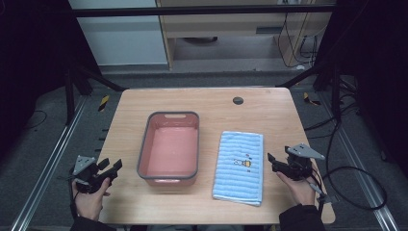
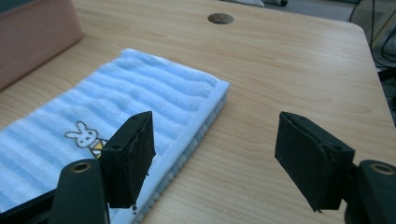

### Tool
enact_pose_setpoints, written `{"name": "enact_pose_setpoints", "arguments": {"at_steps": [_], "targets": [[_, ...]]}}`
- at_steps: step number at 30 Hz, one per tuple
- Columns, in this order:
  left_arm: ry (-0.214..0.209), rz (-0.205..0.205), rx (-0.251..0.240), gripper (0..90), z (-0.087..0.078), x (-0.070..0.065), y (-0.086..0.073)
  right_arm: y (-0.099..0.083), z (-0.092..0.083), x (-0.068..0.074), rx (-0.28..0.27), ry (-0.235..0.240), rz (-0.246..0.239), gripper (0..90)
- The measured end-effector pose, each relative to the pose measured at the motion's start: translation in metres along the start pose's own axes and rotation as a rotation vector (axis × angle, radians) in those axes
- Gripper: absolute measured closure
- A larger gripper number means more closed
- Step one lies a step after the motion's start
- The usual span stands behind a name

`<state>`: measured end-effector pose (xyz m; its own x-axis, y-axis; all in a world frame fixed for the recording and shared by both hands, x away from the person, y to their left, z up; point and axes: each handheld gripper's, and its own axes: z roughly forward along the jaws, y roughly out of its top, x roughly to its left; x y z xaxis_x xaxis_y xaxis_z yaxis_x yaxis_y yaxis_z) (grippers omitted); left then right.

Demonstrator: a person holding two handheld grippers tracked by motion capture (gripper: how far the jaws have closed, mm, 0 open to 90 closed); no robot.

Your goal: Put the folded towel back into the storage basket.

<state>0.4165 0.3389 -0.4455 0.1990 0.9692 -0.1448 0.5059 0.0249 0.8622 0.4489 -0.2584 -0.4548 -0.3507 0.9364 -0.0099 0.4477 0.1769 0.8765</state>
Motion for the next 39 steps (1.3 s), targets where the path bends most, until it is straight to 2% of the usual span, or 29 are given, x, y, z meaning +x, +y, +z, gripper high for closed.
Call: {"name": "enact_pose_setpoints", "arguments": {"at_steps": [5, 8, 14, 21, 25, 31, 34, 39], "targets": [[-0.015, 0.012, -0.042, 42.4, -0.008, -0.007, 0.007, 0.005, -0.004, 0.002, -0.025, 0.017, -0.006, 29.5], [-0.021, 0.024, -0.039, 40.0, -0.009, -0.01, 0.009, 0.007, -0.005, 0.003, -0.032, 0.027, -0.006, 30.2], [-0.032, 0.053, -0.053, 37.8, -0.012, -0.019, 0.014, 0.008, -0.006, 0.004, -0.03, 0.015, -0.015, 31.0], [-0.058, 0.07, -0.067, 35.9, -0.016, -0.029, 0.019, 0.013, -0.009, 0.004, -0.041, 0.019, -0.015, 30.9], [-0.058, 0.074, -0.072, 35.4, -0.015, -0.031, 0.022, 0.016, -0.011, 0.0, -0.049, 0.013, -0.014, 34.5], [-0.084, 0.061, -0.078, 34.5, -0.011, -0.036, 0.031, 0.02, -0.013, -0.005, -0.055, 0.023, -0.006, 39.2], [-0.095, 0.071, -0.075, 33.9, -0.007, -0.041, 0.034, 0.022, -0.013, -0.006, -0.051, 0.025, -0.012, 38.7], [-0.124, 0.085, -0.084, 33.8, -0.002, -0.056, 0.04, 0.026, -0.014, -0.01, -0.069, 0.026, 0.01, 37.2]]}}
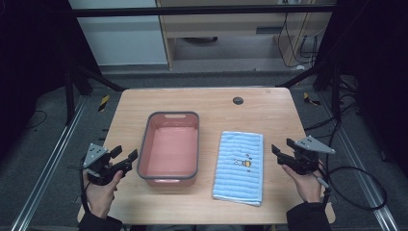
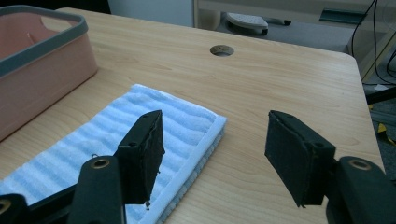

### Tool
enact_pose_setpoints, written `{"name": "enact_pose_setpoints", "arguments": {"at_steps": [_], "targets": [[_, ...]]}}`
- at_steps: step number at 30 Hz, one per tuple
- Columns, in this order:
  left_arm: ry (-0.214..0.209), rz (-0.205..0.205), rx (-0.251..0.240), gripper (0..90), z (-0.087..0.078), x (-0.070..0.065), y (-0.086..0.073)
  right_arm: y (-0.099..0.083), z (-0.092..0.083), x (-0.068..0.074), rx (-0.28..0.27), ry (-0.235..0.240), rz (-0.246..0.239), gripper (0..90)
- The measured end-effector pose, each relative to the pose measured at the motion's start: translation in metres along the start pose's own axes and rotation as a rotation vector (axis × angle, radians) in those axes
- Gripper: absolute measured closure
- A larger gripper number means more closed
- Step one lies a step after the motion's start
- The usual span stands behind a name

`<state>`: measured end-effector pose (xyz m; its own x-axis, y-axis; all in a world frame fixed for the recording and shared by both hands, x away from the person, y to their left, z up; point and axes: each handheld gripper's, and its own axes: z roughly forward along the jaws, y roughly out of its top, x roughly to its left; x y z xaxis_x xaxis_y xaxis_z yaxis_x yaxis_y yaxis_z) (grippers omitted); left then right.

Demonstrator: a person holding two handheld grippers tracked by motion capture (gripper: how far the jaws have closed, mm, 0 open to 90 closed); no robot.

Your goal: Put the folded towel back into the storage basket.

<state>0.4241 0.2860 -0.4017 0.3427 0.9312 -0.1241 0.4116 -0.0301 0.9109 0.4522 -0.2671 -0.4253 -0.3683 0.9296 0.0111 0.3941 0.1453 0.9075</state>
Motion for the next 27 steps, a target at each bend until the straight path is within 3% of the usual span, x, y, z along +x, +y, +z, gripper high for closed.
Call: {"name": "enact_pose_setpoints", "arguments": {"at_steps": [11, 27], "targets": [[-0.059, 0.029, -0.019, 34.2, 0.012, -0.033, 0.013, 0.008, 0.001, -0.002, 0.0, 0.018, -0.008, 36.8], [-0.143, 0.088, -0.016, 35.5, 0.031, -0.086, 0.016, 0.025, 0.006, -0.001, -0.024, 0.016, -0.017, 39.3]]}}
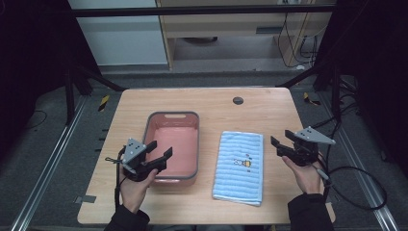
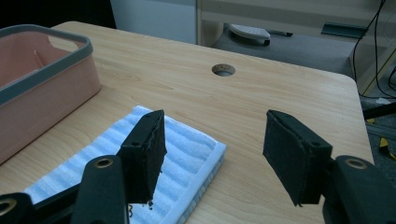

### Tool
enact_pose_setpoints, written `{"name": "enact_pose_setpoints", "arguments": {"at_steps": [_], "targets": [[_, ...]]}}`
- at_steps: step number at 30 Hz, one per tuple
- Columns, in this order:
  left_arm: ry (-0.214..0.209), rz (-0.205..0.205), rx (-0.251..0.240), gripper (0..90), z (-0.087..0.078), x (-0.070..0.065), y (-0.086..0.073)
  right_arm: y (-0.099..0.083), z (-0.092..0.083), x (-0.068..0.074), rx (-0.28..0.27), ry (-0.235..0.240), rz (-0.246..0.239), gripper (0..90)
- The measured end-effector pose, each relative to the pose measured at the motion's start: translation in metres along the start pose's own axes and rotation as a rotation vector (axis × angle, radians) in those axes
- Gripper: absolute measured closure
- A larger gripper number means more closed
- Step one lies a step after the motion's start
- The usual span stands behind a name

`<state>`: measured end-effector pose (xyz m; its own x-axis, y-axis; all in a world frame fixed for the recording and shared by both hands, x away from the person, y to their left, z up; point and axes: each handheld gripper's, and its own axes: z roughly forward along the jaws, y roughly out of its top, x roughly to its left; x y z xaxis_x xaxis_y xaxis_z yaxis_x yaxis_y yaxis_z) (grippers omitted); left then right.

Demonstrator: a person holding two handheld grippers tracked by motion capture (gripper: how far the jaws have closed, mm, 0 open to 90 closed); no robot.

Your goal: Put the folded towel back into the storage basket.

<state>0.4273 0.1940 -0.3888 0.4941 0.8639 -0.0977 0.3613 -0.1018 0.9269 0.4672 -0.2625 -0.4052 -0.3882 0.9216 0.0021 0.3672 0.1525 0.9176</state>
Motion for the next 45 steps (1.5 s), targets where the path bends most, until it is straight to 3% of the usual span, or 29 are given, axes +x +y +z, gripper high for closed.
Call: {"name": "enact_pose_setpoints", "arguments": {"at_steps": [8, 18, 21, 35, 45], "targets": [[-0.046, 0.038, 0.014, 36.3, 0.013, -0.027, 0.001, 0.008, 0.005, 0.002, -0.007, 0.004, 0.001, 37.5], [-0.115, 0.057, 0.033, 37.4, 0.028, -0.06, -0.003, 0.011, 0.01, 0.004, -0.004, 0.01, -0.003, 36.7], [-0.12, 0.08, 0.043, 37.9, 0.033, -0.068, -0.005, 0.012, 0.011, 0.005, -0.002, 0.013, -0.001, 36.9], [-0.155, 0.108, 0.061, 43.2, 0.047, -0.096, -0.013, 0.012, 0.019, 0.005, 0.014, 0.008, -0.006, 40.4], [-0.164, 0.142, 0.108, 46.4, 0.06, -0.117, -0.032, 0.007, 0.029, 0.003, 0.047, 0.007, 0.009, 38.9]]}}
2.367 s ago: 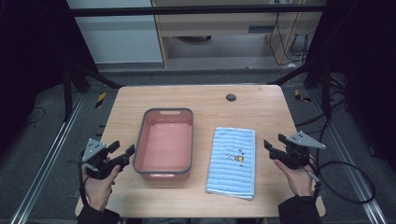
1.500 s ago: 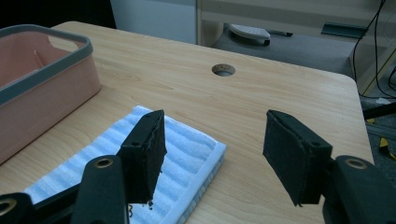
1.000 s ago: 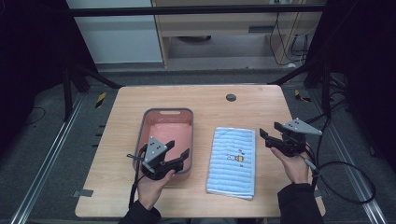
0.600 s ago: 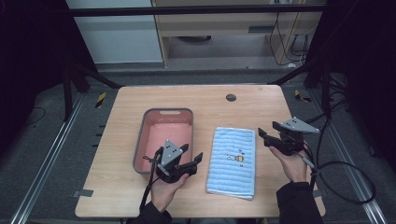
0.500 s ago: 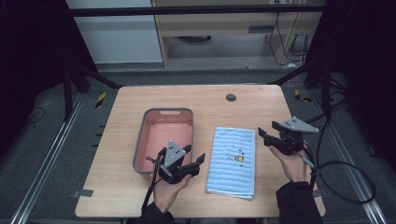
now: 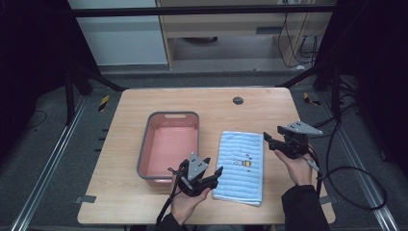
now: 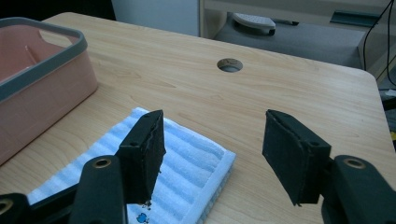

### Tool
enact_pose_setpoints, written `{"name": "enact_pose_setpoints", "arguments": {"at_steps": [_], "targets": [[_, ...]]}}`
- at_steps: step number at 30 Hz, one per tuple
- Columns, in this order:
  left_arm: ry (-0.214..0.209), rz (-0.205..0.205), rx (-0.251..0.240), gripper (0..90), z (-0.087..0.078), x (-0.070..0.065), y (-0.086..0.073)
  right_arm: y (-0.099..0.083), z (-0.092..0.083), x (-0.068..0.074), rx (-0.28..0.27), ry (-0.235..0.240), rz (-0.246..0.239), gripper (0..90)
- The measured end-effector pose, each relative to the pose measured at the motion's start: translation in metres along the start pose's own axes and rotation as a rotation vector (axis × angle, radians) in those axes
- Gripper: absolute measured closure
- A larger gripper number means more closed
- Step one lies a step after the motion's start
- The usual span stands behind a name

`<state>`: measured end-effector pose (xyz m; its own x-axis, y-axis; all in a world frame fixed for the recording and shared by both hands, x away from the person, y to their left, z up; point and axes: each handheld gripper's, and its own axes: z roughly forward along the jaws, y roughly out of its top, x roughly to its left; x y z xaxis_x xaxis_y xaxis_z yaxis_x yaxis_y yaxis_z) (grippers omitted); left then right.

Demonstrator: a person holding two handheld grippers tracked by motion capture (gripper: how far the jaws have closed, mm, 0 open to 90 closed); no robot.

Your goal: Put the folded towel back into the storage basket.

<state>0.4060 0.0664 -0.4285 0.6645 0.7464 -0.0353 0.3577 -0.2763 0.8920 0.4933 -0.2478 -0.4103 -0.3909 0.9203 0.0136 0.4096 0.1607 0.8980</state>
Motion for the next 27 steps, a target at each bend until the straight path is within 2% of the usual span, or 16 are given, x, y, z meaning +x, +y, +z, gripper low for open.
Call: {"name": "enact_pose_setpoints", "arguments": {"at_steps": [8, 13, 18, 20, 22, 24, 27], "targets": [[-0.01, -0.007, 0.045, 47.7, 0.011, -0.009, -0.015, -0.006, 0.007, -0.002, 0.024, -0.003, 0.002, 39.9], [-0.01, -0.03, 0.065, 49.4, 0.017, -0.009, -0.024, -0.014, 0.016, -0.001, 0.053, 0.003, 0.001, 40.3], [0.005, -0.028, 0.092, 51.0, 0.022, -0.007, -0.032, -0.021, 0.026, 0.002, 0.095, -0.001, -0.023, 39.8], [0.009, -0.03, 0.104, 51.4, 0.025, -0.008, -0.038, -0.023, 0.03, 0.004, 0.089, 0.006, -0.021, 40.0], [0.002, -0.028, 0.104, 51.7, 0.028, -0.009, -0.042, -0.026, 0.034, 0.005, 0.108, 0.003, -0.024, 40.0], [0.02, -0.003, 0.108, 51.9, 0.03, -0.01, -0.044, -0.03, 0.037, 0.004, 0.119, -0.003, -0.021, 40.3], [0.029, -0.016, 0.13, 52.5, 0.032, -0.013, -0.049, -0.033, 0.041, 0.003, 0.13, -0.008, -0.011, 40.9]]}}
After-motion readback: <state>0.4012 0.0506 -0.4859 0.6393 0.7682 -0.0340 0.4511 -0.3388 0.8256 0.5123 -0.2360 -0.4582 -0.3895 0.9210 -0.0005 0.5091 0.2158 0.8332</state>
